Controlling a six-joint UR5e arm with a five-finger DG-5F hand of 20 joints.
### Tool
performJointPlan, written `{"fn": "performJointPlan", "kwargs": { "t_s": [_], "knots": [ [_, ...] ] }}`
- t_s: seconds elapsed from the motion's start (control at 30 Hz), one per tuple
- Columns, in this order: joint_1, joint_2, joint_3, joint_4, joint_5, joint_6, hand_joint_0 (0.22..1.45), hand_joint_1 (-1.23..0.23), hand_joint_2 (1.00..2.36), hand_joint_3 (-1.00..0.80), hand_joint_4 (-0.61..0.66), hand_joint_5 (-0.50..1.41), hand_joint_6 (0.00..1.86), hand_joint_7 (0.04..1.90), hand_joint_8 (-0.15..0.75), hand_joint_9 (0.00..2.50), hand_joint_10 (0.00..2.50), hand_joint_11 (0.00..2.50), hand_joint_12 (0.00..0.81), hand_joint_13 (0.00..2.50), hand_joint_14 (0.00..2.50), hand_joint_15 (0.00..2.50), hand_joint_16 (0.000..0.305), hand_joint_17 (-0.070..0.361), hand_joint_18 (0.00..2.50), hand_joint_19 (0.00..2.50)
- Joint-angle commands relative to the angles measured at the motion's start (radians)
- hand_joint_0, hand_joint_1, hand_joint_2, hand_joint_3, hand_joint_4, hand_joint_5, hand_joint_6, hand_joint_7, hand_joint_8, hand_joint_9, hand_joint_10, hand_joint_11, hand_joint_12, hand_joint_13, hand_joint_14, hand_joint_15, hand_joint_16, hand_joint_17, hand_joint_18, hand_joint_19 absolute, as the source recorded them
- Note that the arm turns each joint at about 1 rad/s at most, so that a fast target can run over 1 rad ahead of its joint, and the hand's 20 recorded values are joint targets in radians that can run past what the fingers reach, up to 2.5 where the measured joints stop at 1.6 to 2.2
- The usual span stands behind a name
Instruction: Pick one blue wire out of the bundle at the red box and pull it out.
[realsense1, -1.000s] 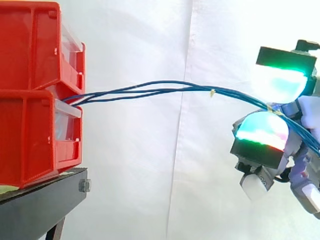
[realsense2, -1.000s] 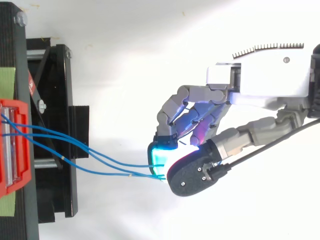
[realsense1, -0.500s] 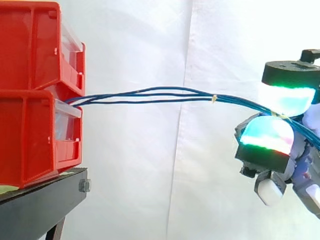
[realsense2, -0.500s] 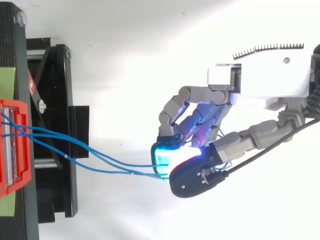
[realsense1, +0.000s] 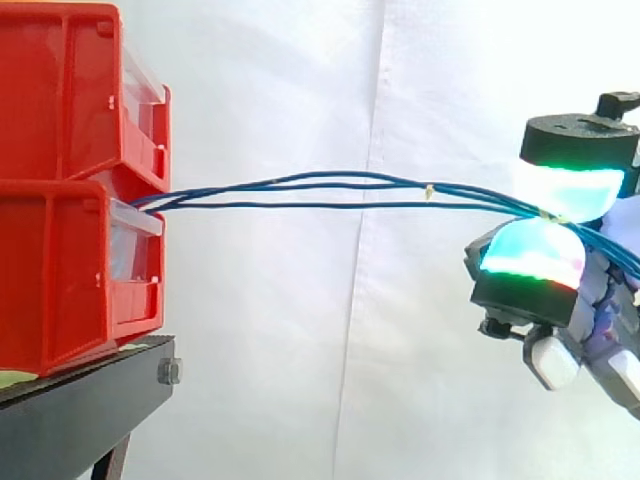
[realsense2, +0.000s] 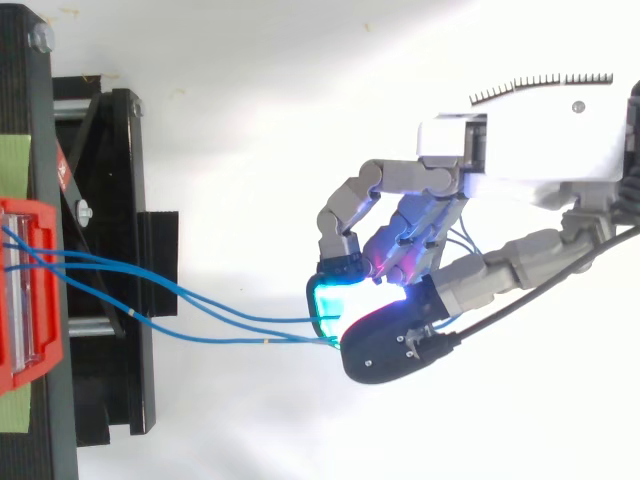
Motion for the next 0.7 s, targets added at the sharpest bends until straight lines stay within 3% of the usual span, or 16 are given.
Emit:
{"fn": "performJointPlan", "kwargs": {
  "t_s": [0.0,0.27,0.67],
  "knots": [
    [-0.007,0.004,0.002,0.001,-0.001,-0.001,0.65,-0.82,1.02,-0.05,-0.02,-0.14,0.94,1.15,0.323,0.91,0.0,0.22,0.416,1.06,0.01,0.43,0.05,0.114,1.01,0.46],
    [-0.021,0.004,0.022,0.0,0.007,-0.044,0.65,-0.82,1.02,-0.06,-0.01,-0.14,0.94,1.14,0.326,0.91,0.0,0.22,0.424,1.05,0.01,0.43,0.051,0.114,1.01,0.45],
    [-0.028,0.004,0.023,0.003,0.079,-0.23,0.65,-0.82,1.02,-0.07,-0.02,-0.14,0.94,1.12,0.313,0.86,0.0,0.2,0.419,0.91,0.01,0.36,0.051,0.115,0.91,0.41]
  ]
}}
